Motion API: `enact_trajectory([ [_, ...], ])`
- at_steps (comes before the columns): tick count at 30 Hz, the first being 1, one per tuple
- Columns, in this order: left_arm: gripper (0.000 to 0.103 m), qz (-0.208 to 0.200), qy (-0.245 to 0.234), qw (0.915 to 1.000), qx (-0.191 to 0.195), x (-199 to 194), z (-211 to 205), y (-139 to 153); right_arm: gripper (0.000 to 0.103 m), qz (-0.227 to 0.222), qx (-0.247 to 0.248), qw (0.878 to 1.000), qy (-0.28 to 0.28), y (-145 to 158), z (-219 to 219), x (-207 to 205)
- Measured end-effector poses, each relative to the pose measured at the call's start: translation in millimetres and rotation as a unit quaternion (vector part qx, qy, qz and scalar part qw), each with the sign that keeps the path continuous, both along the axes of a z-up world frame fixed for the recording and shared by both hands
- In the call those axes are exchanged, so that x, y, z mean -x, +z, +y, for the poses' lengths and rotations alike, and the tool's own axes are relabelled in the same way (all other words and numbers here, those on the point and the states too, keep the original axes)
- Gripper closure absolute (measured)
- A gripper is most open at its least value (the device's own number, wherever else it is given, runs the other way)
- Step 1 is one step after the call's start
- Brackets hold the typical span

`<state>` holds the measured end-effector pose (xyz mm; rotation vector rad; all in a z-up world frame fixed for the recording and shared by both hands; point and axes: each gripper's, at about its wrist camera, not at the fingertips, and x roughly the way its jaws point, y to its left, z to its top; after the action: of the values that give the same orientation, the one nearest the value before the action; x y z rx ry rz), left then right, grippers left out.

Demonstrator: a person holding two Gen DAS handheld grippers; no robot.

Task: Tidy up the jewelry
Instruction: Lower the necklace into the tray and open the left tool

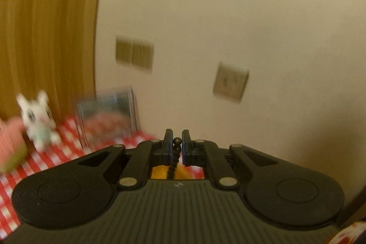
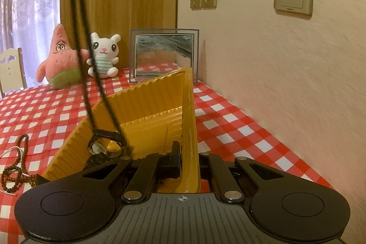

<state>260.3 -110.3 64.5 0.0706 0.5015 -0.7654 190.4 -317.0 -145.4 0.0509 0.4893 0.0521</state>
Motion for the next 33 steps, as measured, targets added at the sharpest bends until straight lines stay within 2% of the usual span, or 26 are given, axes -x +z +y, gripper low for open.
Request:
enact_trajectory([
  [4,0.097,0.057,-0.003,0.9983,-0.013,-8,-9,-47,0.098,0.0,-0.001,1.0,-0.001,1,0,2],
  [8,0.097,0.095,-0.002,0.9952,-0.023,-9,-9,-82,0.098,0.002,-0.002,1.0,-0.003,1,0,2],
  [16,0.093,0.17,0.016,0.9844,-0.041,-11,-7,-135,0.098,0.006,-0.004,1.0,-0.005,1,-1,5],
  [20,0.077,0.18,0.036,0.9817,-0.051,-8,-3,-143,0.098,0.008,-0.003,1.0,-0.004,2,-1,5],
  [23,0.068,0.171,0.045,0.9833,-0.046,-2,7,-136,0.098,0.008,-0.002,1.0,-0.004,1,0,5],
  [28,0.068,0.154,0.088,0.9833,-0.038,9,37,-123,0.098,0.01,-0.004,1.0,-0.005,0,-1,6],
  [33,0.068,0.145,0.15,0.977,-0.042,22,81,-118,0.098,0.01,-0.003,1.0,-0.004,0,-1,6],
])
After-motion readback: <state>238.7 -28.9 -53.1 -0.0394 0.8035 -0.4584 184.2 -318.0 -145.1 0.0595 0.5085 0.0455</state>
